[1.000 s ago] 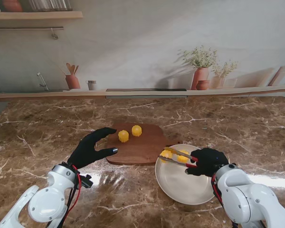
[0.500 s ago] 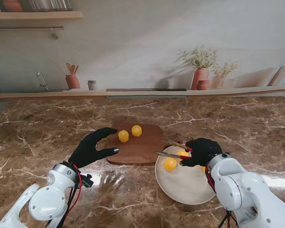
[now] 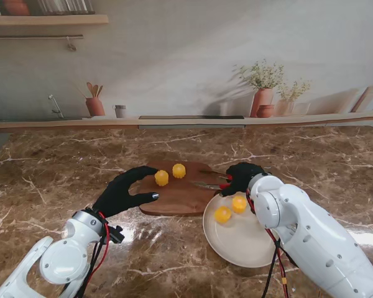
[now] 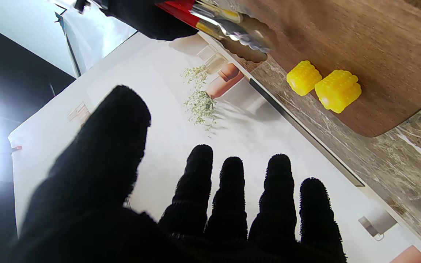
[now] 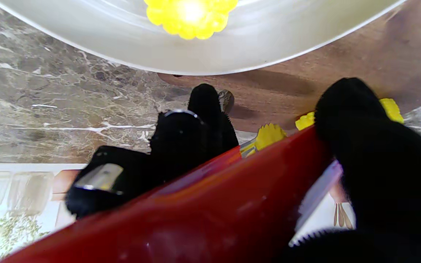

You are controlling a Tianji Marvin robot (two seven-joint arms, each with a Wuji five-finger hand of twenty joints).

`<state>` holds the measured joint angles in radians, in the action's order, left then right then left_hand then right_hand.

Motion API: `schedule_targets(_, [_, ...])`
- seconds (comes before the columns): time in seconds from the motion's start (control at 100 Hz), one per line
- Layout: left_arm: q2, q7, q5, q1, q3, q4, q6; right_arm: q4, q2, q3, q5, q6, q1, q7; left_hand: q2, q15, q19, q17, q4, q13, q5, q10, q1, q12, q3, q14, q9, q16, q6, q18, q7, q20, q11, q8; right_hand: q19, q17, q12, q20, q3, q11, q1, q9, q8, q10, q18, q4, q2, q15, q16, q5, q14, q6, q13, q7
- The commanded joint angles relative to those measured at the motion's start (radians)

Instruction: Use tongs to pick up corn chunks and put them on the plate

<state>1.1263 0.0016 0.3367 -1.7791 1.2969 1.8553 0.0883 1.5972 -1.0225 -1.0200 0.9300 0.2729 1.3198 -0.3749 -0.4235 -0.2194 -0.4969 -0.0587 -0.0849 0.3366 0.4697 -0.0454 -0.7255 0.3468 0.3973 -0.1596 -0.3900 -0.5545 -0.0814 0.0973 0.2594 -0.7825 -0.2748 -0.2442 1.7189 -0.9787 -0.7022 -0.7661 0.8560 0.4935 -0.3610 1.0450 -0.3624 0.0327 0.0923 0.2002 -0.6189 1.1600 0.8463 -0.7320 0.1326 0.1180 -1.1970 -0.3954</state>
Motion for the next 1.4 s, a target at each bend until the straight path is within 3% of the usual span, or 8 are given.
schedule_targets(0.0, [-0.001,0.0,0.003,-0.005,-0.001,0.003,-0.003,-0.022,-0.01,0.013,-0.011,0.016,-0.023,-0.013,0.028,0.035,0.034,-0.013,0.022,-0.033,0.005,0.036,0.011,-0.009,-0.03,0.054,0.02,0.013,0.015,-0.056,-0.021,-0.016,0.015,-0.008,0.139,-0.079,-0.011,-0.015,0.069,0.024,0.016,-0.026,-0.017,0.007,0.151,-0.082,0.07,0.027,0.023,0.002,0.019,-0.027,-0.011,0.01])
schedule_targets(0.37, [-0.002,-0.004,-0.001,-0.025,0.022,0.003,-0.001,-0.13,-0.026,0.159,-0.043,0.099,-0.147,0.049,0.029,0.037,0.043,-0.015,0.022,-0.036,0.005,0.037,0.009,-0.01,-0.03,0.054,0.02,0.014,0.015,-0.06,-0.023,-0.014,0.016,-0.008,0.137,-0.081,-0.015,-0.013,0.024,0.047,0.03,-0.078,-0.015,0.004,0.17,-0.085,0.07,0.045,0.026,0.054,0.028,0.001,-0.005,0.033])
schedule_targets(1.0, [-0.003,-0.005,0.006,-0.05,0.041,0.026,-0.015,-0.277,-0.057,0.341,-0.17,0.092,-0.317,0.091,0.03,0.034,0.048,-0.014,0.022,-0.037,0.006,0.035,0.01,-0.008,-0.032,0.051,0.019,0.012,0.013,-0.059,-0.02,-0.02,0.013,-0.009,0.135,-0.082,-0.011,-0.011,0.01,0.064,0.031,-0.102,-0.016,0.015,0.177,-0.088,0.078,0.05,0.022,0.078,0.039,-0.019,-0.001,0.038])
schedule_targets(1.06, [-0.003,-0.005,0.006,-0.053,0.042,0.027,-0.016,-0.287,-0.06,0.36,-0.182,0.094,-0.33,0.091,0.03,0.035,0.049,-0.015,0.022,-0.038,0.005,0.035,0.009,-0.008,-0.032,0.051,0.019,0.012,0.013,-0.059,-0.021,-0.02,0.013,-0.009,0.135,-0.082,-0.012,-0.011,0.029,0.068,0.025,-0.104,-0.019,0.021,0.182,-0.092,0.092,0.051,0.022,0.083,0.04,-0.032,-0.002,0.038])
schedule_targets(1.13, [-0.002,-0.003,0.007,-0.057,0.044,0.03,-0.017,-0.295,-0.061,0.378,-0.195,0.095,-0.34,0.086,0.03,0.034,0.049,-0.015,0.022,-0.037,0.006,0.035,0.01,-0.008,-0.032,0.05,0.019,0.012,0.014,-0.059,-0.021,-0.02,0.013,-0.009,0.137,-0.081,-0.014,-0.015,0.127,0.074,0.037,-0.102,-0.034,0.023,0.177,-0.085,0.119,0.055,0.021,0.082,0.039,-0.043,-0.003,0.035])
schedule_targets(1.19, [-0.002,-0.002,0.007,-0.06,0.045,0.031,-0.019,-0.299,-0.063,0.386,-0.205,0.093,-0.344,0.085,0.03,0.035,0.05,-0.015,0.022,-0.038,0.006,0.036,0.009,-0.008,-0.031,0.051,0.019,0.012,0.013,-0.06,-0.021,-0.02,0.013,-0.009,0.141,-0.078,-0.015,-0.017,0.141,0.076,-0.003,-0.097,-0.042,0.025,0.169,-0.073,0.179,0.058,0.02,0.076,0.033,-0.058,-0.004,0.033])
schedule_targets(1.31, [-0.002,-0.001,0.007,-0.064,0.047,0.035,-0.021,-0.296,-0.058,0.393,-0.211,0.083,-0.345,0.066,0.031,0.035,0.051,-0.015,0.021,-0.038,0.006,0.035,0.01,-0.008,-0.032,0.05,0.019,0.013,0.015,-0.059,-0.021,-0.021,0.014,-0.008,0.153,-0.063,-0.02,-0.024,0.026,0.074,-0.152,-0.074,-0.056,0.032,0.141,-0.071,0.348,0.063,0.02,0.057,0.012,-0.124,0.0,0.041])
schedule_targets(1.39, [-0.002,0.0,0.008,-0.066,0.048,0.036,-0.022,-0.297,-0.057,0.394,-0.214,0.079,-0.344,0.061,0.031,0.035,0.053,-0.015,0.021,-0.038,0.006,0.035,0.009,-0.008,-0.033,0.049,0.019,0.012,0.014,-0.06,-0.021,-0.02,0.014,-0.008,0.162,-0.055,-0.029,-0.028,-0.037,0.073,-0.222,-0.06,-0.034,0.028,0.121,-0.035,0.375,0.066,0.021,0.05,-0.005,-0.128,0.002,0.036])
